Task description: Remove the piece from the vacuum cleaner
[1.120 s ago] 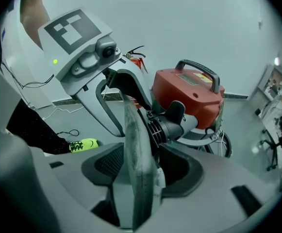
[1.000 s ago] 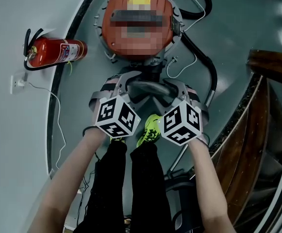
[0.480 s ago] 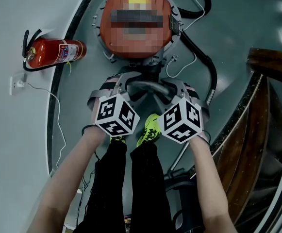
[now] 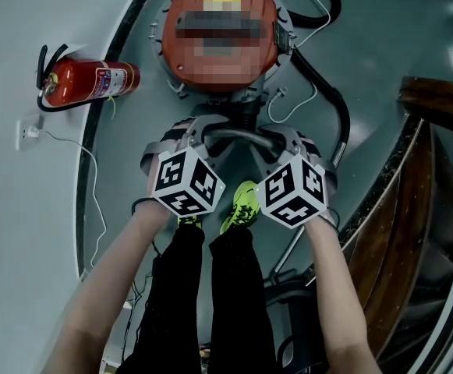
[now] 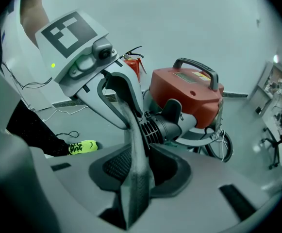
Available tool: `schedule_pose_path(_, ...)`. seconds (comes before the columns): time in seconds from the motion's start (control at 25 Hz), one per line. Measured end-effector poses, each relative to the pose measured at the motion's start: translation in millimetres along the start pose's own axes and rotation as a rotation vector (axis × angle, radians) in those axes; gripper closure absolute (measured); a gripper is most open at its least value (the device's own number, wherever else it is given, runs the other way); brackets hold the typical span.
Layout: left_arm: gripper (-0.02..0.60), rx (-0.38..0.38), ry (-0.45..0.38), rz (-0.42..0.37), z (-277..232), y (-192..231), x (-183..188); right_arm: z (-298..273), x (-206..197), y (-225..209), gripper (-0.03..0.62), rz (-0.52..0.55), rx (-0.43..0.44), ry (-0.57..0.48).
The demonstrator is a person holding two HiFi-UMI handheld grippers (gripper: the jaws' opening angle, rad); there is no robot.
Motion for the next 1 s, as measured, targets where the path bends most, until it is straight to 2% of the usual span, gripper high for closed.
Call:
schedule_pose_path(0.32, 0.482, 0.002, 0.008, -0.001, 1.3, -1.0, 0.2, 0.4, -0.2, 1.5, 0.514, 0.008, -0.009, 0.004)
schedule_pose_path(1.0, 0.503, -0.015, 0.046, -0.019, 4.5, -8.5, 0.2, 4.0, -0.9, 8.3, 0.526, 0.036, 0.003, 0.020)
Point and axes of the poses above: the fingertips, and each gripper's own axes: z backward along the fingers, y to its left, x out of its top, the point moved 7 cm from there along z, backward along the fingers, and after that the axes turned 10 degrees about -x, right-handed, at the moved point
